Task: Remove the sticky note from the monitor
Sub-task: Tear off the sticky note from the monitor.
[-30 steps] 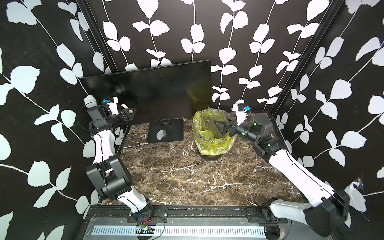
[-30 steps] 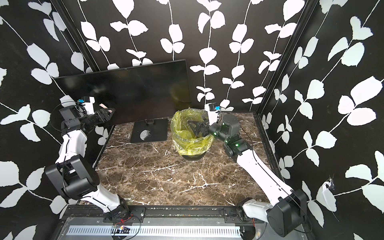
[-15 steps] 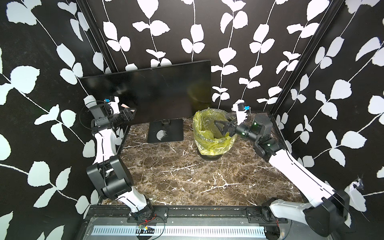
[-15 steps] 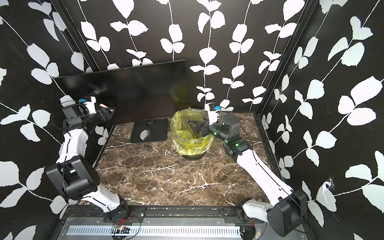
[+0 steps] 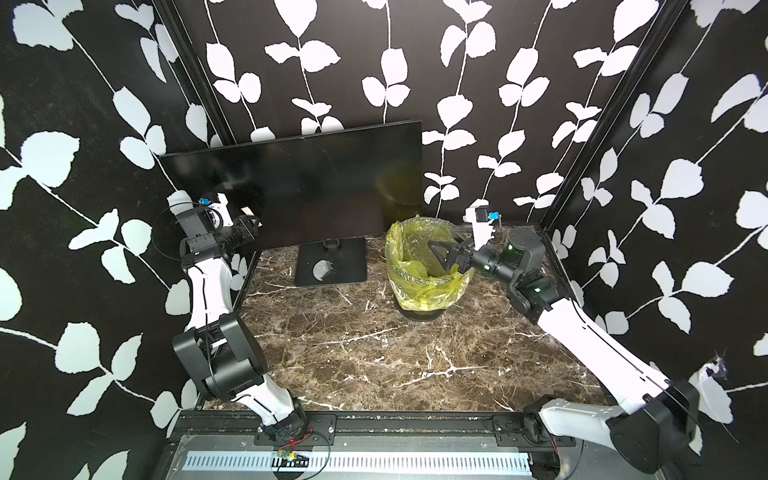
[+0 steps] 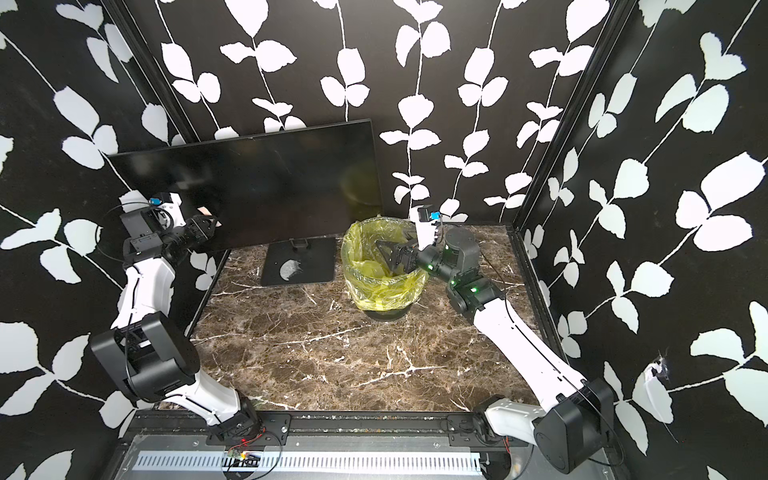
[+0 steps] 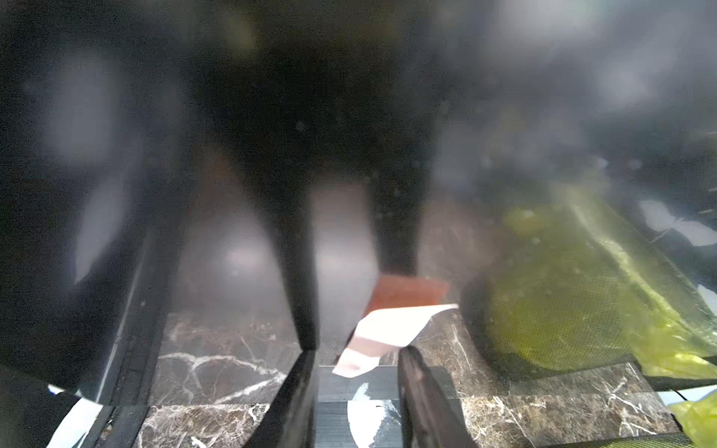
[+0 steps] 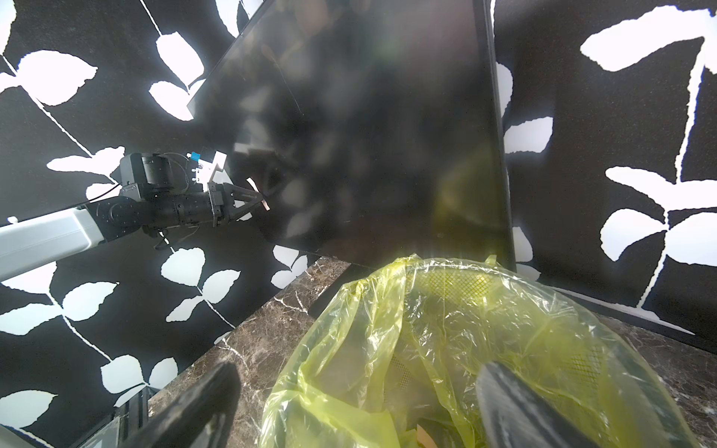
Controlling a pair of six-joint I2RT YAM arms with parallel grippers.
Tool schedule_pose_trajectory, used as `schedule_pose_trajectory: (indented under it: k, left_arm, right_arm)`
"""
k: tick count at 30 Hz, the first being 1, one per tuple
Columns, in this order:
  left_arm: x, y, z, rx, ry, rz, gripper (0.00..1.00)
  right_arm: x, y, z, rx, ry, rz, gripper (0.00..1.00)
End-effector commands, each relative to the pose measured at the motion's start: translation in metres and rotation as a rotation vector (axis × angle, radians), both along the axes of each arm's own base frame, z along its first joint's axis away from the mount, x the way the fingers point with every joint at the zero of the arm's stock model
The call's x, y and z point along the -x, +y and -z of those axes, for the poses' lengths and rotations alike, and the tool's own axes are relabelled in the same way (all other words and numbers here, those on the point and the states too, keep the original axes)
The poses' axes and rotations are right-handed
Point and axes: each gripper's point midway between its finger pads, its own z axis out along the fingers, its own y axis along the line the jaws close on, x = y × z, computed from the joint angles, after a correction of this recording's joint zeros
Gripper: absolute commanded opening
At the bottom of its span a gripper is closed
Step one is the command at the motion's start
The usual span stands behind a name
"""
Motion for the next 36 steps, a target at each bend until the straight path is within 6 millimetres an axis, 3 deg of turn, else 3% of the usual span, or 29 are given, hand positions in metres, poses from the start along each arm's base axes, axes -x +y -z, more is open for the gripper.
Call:
schedule_pose_trajectory:
  k: [1, 6, 20, 29, 36]
  left_arm:
    - [-0.009, 0.006, -0.033, -0.058, -0.091, -0.01, 0.34]
    - [-0.014, 0.003, -0.038, -0.064, -0.083, 0.014, 0.26]
    - [-0.002, -0.01, -0.041, -0.076, -0.088, 0.063, 0.01]
    - [0.017, -0.019, -0.042, -0.075, -0.086, 0.061, 0.0]
    - [0.045, -0.031, -0.049, -0.069, -0.095, 0.039, 0.0]
  right_arm:
    - [0.002, 0.002, -0.023, -0.03, -0.05, -0.009, 0.97]
    - [0.001, 0.002, -0.022, -0.032, -0.047, -0.011, 0.97]
    - [0.001, 0.002, -0.021, -0.033, -0.045, -0.009, 0.97]
    - [0.001, 0.002, -0.02, -0.036, -0.043, -0.01, 0.97]
    - [0.002, 0.002, -0.022, -0.04, -0.048, -0.013, 0.97]
